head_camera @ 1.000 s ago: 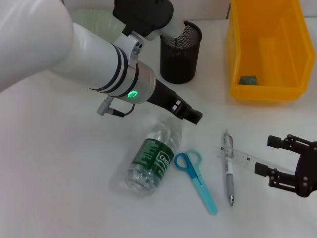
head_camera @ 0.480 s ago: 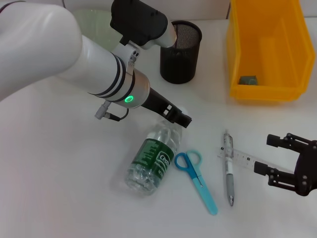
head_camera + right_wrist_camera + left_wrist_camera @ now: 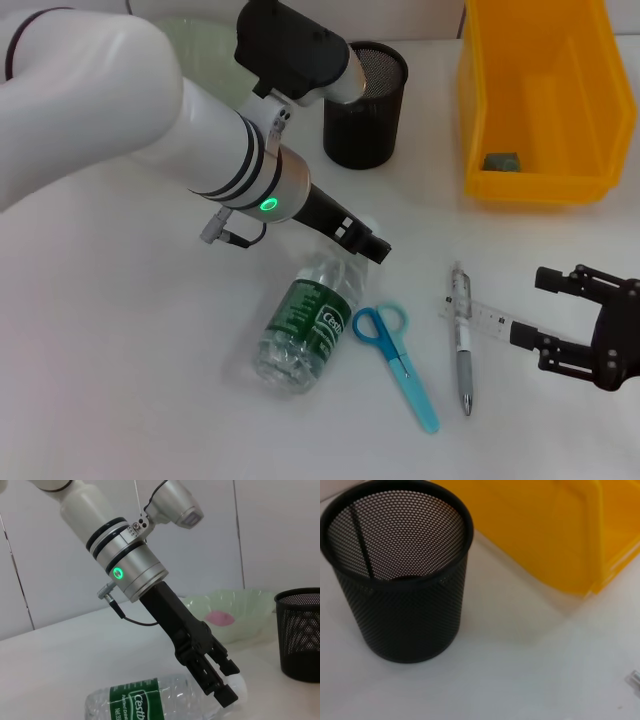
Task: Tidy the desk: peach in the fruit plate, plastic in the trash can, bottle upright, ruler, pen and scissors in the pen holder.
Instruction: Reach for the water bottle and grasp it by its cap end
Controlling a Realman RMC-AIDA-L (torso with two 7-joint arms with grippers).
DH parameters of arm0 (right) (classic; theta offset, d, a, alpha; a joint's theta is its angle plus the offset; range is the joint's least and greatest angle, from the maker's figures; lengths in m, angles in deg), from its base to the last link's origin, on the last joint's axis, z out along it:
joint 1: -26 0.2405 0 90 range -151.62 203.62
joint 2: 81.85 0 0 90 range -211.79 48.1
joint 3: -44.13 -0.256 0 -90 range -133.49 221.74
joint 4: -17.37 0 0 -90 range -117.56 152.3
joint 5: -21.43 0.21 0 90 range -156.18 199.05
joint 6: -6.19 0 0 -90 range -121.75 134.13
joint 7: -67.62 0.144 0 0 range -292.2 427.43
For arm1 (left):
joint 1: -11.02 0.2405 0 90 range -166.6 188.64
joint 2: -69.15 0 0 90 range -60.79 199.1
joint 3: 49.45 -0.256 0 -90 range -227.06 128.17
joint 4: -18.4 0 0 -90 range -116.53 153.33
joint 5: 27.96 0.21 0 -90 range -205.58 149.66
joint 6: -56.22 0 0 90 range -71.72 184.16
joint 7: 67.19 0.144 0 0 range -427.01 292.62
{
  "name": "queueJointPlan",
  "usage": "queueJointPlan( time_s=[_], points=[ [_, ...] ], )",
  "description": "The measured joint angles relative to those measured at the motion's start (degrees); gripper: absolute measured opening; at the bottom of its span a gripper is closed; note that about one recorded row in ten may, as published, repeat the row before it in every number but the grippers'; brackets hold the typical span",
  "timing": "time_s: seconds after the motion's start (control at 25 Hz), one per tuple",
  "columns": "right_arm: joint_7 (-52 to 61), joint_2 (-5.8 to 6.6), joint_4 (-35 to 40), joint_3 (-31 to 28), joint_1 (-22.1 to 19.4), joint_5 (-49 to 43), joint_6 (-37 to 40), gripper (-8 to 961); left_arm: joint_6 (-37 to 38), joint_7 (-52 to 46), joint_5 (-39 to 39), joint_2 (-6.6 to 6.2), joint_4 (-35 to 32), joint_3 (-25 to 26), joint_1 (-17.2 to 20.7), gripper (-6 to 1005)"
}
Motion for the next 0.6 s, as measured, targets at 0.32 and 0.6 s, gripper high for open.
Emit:
queueJointPlan(
  time_s=[0.32,0.6],
  points=[
    [0.19,-0.02,0.0,0.0,0.37,0.0,0.0,754,-0.11,2.75,-2.78,0.05,0.92,-0.08,-0.17,809],
    [0.8,-0.02,0.01,0.13,0.56,0.0,0.0,754,-0.62,3.99,-3.46,0.06,2.56,0.22,-0.67,703]
  ],
)
